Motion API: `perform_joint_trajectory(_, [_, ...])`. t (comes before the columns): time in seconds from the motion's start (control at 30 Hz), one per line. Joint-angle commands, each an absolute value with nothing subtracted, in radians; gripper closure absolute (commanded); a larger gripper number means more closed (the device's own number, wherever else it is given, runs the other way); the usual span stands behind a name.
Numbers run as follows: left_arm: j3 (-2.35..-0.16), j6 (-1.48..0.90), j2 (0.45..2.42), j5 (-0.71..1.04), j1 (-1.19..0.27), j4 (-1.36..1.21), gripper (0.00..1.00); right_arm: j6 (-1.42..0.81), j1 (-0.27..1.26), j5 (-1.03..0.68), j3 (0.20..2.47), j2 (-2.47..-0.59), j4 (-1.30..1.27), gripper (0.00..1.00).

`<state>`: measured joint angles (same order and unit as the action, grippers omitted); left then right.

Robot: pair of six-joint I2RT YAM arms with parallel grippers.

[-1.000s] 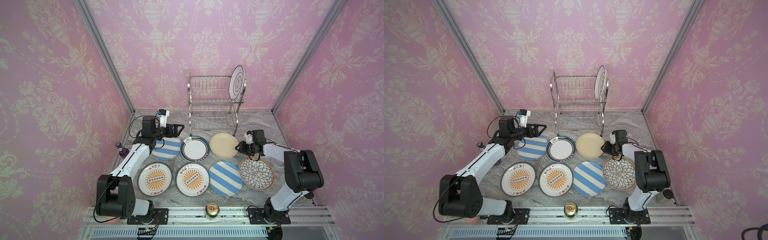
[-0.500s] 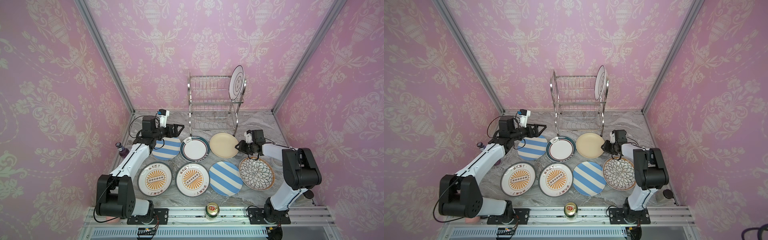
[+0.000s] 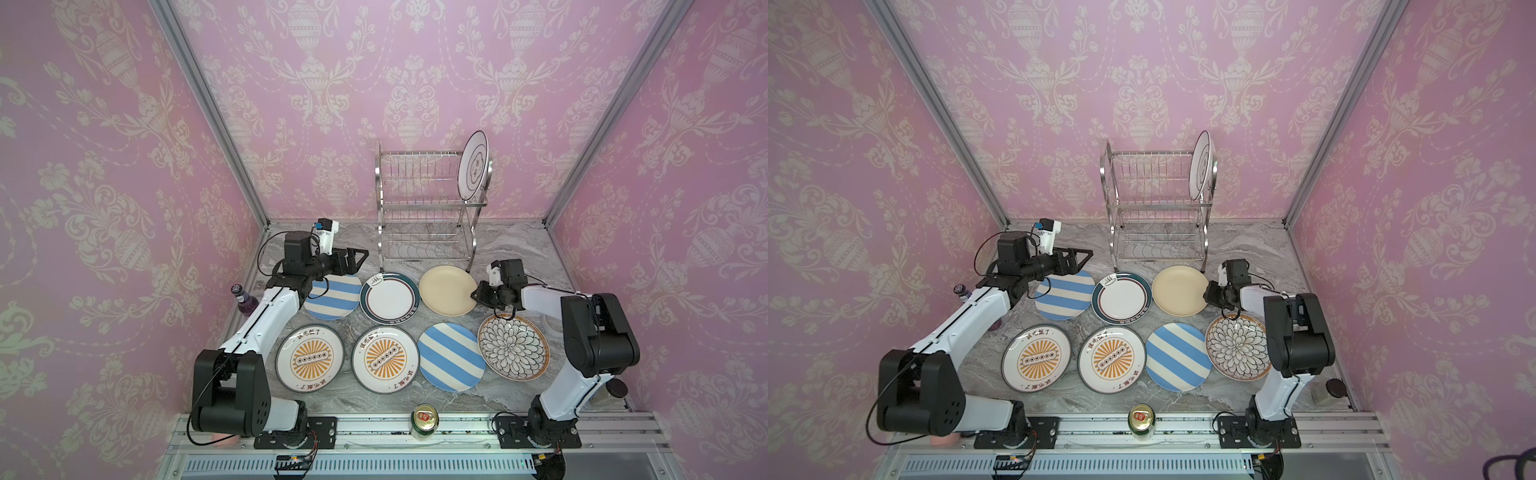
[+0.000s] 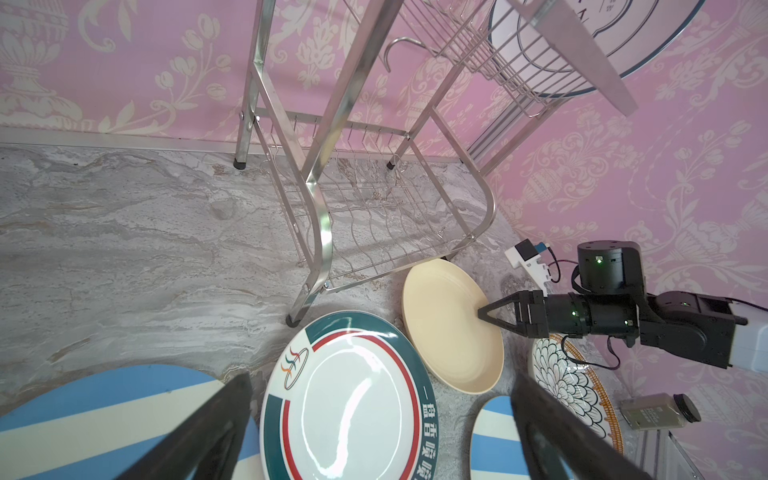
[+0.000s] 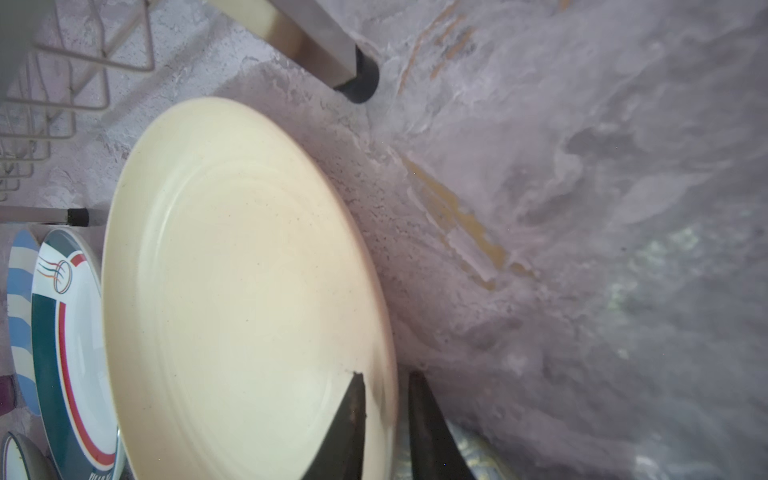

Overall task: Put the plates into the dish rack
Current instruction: 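Lower the right gripper onto the cream plate's rim and grasp it, then lift the cream plate upright with the right gripper toward the rack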

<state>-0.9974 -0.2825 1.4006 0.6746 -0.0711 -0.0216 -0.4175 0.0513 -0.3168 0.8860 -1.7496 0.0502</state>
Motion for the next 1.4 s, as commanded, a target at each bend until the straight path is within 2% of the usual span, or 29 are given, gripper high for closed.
perform_joint_trajectory(0.0, [-0.991, -0.246, 1.362, 0.671, -0.081, 0.002, 0.01, -0.400, 0.058, -0.274, 0.909, -1.729, 0.098, 0.83])
perform_joint_trajectory(0.53, [-0.996, -0.212, 1.350, 0.650, -0.097, 0.039, 0.01, -0.358, 0.058, -0.147, 0.990, -1.570, 0.330, 0.97])
perform_joint_trajectory(0.73, [-1.000, -0.213, 1.348, 0.655, -0.099, 0.038, 0.01, -0.311, 0.068, -0.037, 1.065, -1.469, 0.547, 1.00])
perform_joint_trajectory(0.93, [-1.003, -0.219, 1.357, 0.668, -0.099, 0.032, 0.01, -0.301, 0.090, 0.102, 1.136, -1.290, 0.764, 1.00])
perform_joint_trajectory(1.2, [-1.006, -0.219, 1.345, 0.675, -0.100, 0.035, 0.01, -0.300, 0.270, 0.382, 1.374, -1.151, 1.073, 1.00])
perform_joint_trajectory(1.37, [-1.008, -0.224, 1.331, 0.681, -0.100, 0.032, 0.01, -0.242, 0.425, 0.359, 1.532, -1.146, 1.071, 1.00])
